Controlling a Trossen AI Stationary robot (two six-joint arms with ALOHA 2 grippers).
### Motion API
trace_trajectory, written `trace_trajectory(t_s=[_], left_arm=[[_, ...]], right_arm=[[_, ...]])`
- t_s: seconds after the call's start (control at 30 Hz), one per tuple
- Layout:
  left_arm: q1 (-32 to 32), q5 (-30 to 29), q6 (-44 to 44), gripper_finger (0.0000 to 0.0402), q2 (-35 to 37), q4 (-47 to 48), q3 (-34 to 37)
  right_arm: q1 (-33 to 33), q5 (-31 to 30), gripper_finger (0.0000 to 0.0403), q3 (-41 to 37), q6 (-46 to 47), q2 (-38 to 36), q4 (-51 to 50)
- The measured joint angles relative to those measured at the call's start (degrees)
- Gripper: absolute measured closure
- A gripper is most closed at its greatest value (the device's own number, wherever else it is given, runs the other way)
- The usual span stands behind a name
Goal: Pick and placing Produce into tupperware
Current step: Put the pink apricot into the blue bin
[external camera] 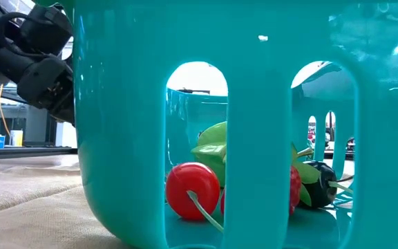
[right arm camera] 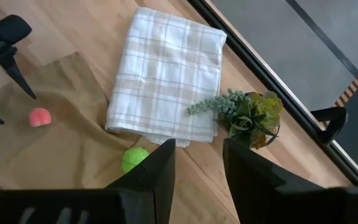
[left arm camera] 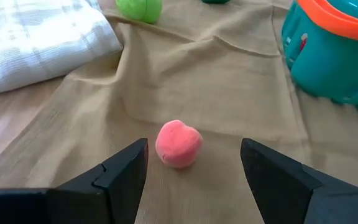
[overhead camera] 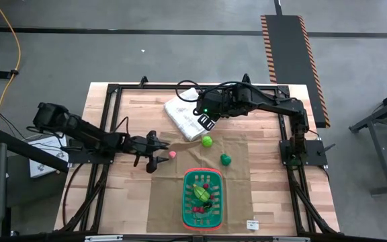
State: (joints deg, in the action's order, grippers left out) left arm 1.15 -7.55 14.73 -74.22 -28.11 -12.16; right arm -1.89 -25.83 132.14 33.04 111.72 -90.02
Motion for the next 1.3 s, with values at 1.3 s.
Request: trace_trajectory(t_s=[1.3], left_arm=[[-0.1,-1.1,-9.1,0.0158,-18.0,-17.6,-0.1]], right_arm=[[0.0,0.8,0.0277,0.0,1.6,0.0,0.0]])
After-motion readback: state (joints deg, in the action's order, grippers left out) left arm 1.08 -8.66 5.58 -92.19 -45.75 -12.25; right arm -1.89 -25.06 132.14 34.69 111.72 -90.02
